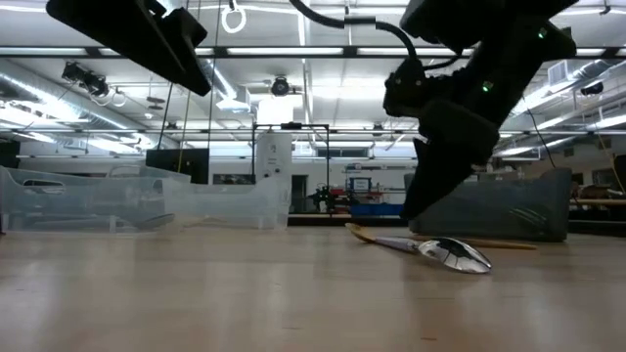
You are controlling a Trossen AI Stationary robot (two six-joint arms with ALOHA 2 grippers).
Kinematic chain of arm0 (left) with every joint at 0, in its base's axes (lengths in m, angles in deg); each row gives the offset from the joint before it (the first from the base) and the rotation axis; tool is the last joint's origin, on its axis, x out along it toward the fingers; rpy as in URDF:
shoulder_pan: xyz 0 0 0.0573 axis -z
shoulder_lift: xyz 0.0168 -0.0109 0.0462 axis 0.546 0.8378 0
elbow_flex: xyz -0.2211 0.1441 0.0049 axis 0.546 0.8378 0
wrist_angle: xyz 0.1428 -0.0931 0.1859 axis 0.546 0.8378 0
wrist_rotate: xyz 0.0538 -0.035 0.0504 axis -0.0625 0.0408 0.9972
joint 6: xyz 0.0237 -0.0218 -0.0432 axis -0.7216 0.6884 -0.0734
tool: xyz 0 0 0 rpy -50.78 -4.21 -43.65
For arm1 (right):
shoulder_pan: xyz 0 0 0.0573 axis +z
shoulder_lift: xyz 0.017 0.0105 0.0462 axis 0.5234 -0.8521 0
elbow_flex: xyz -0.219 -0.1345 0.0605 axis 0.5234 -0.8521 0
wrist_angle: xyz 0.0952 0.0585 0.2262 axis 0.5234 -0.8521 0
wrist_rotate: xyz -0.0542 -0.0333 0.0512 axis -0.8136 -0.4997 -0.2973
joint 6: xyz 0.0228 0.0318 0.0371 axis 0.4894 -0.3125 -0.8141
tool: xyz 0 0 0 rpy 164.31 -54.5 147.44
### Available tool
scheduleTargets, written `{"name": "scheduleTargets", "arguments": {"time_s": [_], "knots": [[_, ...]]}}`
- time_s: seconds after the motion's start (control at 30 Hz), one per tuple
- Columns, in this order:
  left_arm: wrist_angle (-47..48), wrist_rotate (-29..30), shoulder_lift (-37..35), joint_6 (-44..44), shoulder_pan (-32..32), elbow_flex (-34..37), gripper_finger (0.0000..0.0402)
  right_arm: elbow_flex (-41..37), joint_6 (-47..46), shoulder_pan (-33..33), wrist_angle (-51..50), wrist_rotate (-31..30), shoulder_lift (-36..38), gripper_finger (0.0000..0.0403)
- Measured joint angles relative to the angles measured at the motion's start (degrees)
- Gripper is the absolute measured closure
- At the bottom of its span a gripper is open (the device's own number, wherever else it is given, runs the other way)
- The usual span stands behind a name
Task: Sort silverware by color (type)
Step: Put the gold spoon into the top transparent bin
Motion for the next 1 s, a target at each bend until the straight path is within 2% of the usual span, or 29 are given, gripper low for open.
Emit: {"name": "scheduleTargets", "arguments": {"time_s": [0.17,0.83,1.0], "knots": [[-0.2,-0.1,0.0,-0.2,0.0,0.0,0.0199,-2.5,3.0,-0.1,5.1,-0.4,0.0,0.0322],[-1.8,-0.2,0.0,-0.8,0.0,0.0,0.0207,-10.1,5.6,-0.5,15.1,0.8,0.1,0.0322],[-2.0,-0.2,0.0,-0.8,0.0,0.0,0.0207,-10.6,4.2,-0.5,14.7,2.0,0.3,0.035]]}}
